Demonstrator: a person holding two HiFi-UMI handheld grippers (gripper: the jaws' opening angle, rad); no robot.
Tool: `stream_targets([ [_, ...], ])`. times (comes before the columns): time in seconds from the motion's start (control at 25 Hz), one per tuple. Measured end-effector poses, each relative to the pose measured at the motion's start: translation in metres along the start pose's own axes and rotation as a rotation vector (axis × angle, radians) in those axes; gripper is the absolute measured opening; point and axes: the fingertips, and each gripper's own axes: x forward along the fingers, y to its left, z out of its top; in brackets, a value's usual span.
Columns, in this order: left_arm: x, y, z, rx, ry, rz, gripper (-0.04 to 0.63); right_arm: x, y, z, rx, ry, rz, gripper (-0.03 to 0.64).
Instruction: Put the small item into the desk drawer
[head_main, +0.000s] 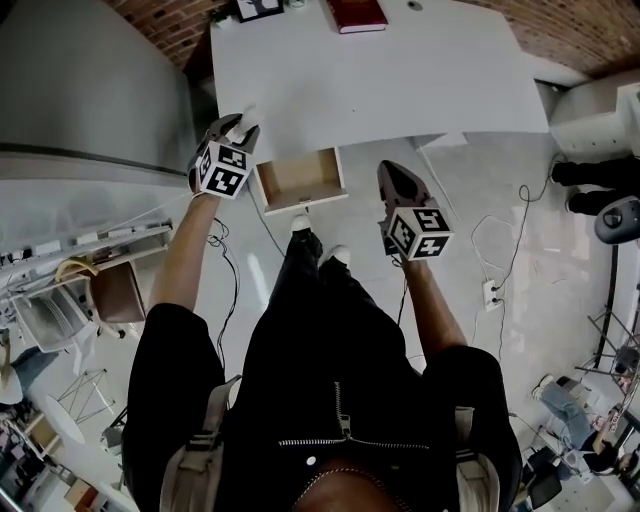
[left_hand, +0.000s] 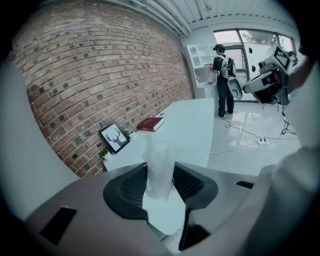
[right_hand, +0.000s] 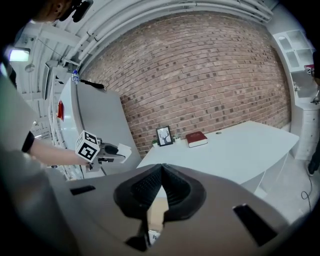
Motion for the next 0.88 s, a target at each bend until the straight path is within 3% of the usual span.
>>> stream_targets([
  [0.36, -0.025, -0.048, -0.004, -0.015, -0.021, -0.021, 0.169, -0.008, 0.006, -0.012, -0.009, 0.01, 0.038, 0.006],
  [0.88, 0.001, -0.111, -0.029, 0.102, 0.016, -0.166, 0.169, -0.017, -0.001, -0.052, 0.044, 0.059, -0.014, 0.006],
])
